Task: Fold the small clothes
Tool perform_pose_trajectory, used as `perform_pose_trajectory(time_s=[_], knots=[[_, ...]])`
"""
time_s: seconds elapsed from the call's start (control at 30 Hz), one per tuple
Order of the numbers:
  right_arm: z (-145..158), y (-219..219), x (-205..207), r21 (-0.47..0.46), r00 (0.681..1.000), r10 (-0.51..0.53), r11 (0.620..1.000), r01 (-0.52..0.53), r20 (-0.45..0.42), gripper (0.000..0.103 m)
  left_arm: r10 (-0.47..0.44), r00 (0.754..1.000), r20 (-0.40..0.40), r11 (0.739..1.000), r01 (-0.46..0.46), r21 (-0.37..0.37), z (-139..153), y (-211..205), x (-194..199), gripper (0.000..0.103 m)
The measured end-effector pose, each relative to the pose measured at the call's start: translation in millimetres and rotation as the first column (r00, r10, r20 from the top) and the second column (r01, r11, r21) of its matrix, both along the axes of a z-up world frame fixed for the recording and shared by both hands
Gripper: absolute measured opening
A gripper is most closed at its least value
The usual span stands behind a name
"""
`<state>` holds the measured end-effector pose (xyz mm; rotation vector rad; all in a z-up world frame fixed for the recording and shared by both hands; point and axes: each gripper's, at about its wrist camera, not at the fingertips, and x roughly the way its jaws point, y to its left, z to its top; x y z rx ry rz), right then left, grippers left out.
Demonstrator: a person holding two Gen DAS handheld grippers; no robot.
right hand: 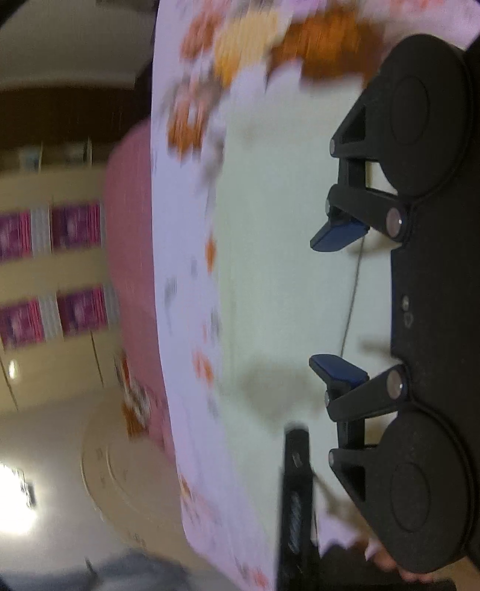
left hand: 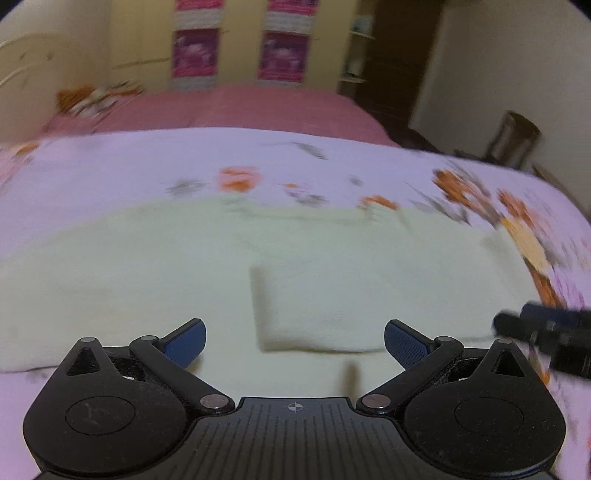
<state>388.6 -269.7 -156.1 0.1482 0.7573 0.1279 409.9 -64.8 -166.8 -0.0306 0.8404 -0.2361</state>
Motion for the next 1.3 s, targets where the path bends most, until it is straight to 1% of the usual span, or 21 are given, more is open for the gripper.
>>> perform_pose_trajectory(time_s=[0.03,0.07,0.1,0.17,0.23,0.33,0.4,0.43,0.53,0.63,0.67,0.7,0.77,0.83,0.93,1.0,1.1,1.17,1.2,1.27,1.3], knots=[[-1,-12,-2,-0.008,1.0,-0.03,1.0,0.03,-0.006,0.061,-0.011,1.0,-0.004,1.0,0.011,0.006,-4,-6,1,0.097],[-4,-21,-4,-0.025,0.998,-0.063,0.998,0.063,-0.011,0.061,-0.018,1.0,-0.015,1.0,0.018,0.005,-8,-10,4,0.083],[-6,-29,-7,-0.038,0.996,-0.088,0.995,0.087,-0.015,0.061,-0.027,0.999,-0.032,1.0,0.026,-0.013,-13,-12,7,0.079],[-16,-38,-17,-0.032,0.991,-0.128,0.991,0.127,-0.025,0.061,0.007,0.999,-0.05,0.998,-0.01,-0.058,-19,-8,11,0.069],[-21,-50,-22,0.002,0.985,-0.168,0.986,0.168,-0.036,0.061,0.03,0.999,-0.029,0.996,-0.032,-0.083,-23,-4,8,0.065],[-28,-51,-27,0.008,0.984,-0.175,0.984,0.176,-0.037,0.062,0.057,0.998,-0.039,0.99,-0.062,-0.125,-26,-2,11,0.064],[-33,-50,-30,0.0,0.985,-0.17,0.985,0.17,-0.037,0.062,0.092,0.995,-0.05,0.978,-0.099,-0.182,-28,1,12,0.05],[-36,-50,-28,0.002,0.984,-0.172,0.985,0.173,-0.039,0.062,0.096,0.994,-0.054,0.973,-0.105,-0.205,-29,0,13,0.035],[-34,-53,-32,0.02,0.983,-0.177,0.984,0.178,-0.043,0.062,0.101,0.993,-0.062,0.967,-0.113,-0.229,-32,-3,19,0.033],[-32,-54,-31,0.007,0.983,-0.178,0.984,0.179,-0.037,0.062,0.114,0.992,-0.058,0.961,-0.125,-0.245,-32,-4,23,0.033],[-32,-55,-30,0.004,0.982,-0.183,0.983,0.184,-0.038,0.062,0.122,0.991,-0.051,0.959,-0.131,-0.25,-31,-4,23,0.02],[-33,-57,-30,0.0,0.981,-0.189,0.982,0.19,-0.039,0.062,0.129,0.991,-0.047,0.959,-0.137,-0.25,-30,-5,25,0.012],[-34,-60,-29,-0.014,0.977,-0.208,0.978,0.207,-0.042,0.062,0.158,0.987,-0.042,0.949,-0.164,-0.271,-28,-2,26,0.011],[-35,-64,-29,-0.018,0.974,-0.222,0.975,0.221,-0.044,0.066,0.182,0.983,-0.012,0.944,-0.178,-0.277,-21,3,24,0.01],[-36,-64,-27,-0.033,0.975,-0.22,0.975,0.218,-0.046,0.067,0.227,0.973,0.046,0.935,-0.204,-0.29,-5,19,21,0.01],[-38,-61,-25,-0.031,0.98,-0.195,0.981,0.193,-0.05,0.067,0.25,0.966,0.063,0.933,-0.223,-0.284,2,32,24,0.01],[-42,-48,-18,-0.048,0.988,-0.147,0.988,0.145,-0.054,0.065,0.29,0.954,0.071,0.934,-0.266,-0.24,1,53,27,0.01],[-45,-38,-11,-0.071,0.991,-0.129,0.99,0.125,-0.046,0.061,0.31,0.95,0.043,0.929,-0.293,-0.226,-6,64,29,0.01],[-46,-36,-8,-0.069,0.991,-0.124,0.99,0.12,-0.046,0.057,0.321,0.946,0.038,0.927,-0.305,-0.218,-10,68,29,0.01],[-50,-31,1,-0.052,0.992,-0.111,0.993,0.108,-0.061,0.044,0.329,0.943,0.037,0.927,-0.316,-0.201,-17,69,29,0.01],[-51,-30,4,-0.035,0.992,-0.107,0.994,0.105,-0.063,0.035,0.332,0.943,0.033,0.926,-0.319,-0.201,-18,73,27,0.01]])
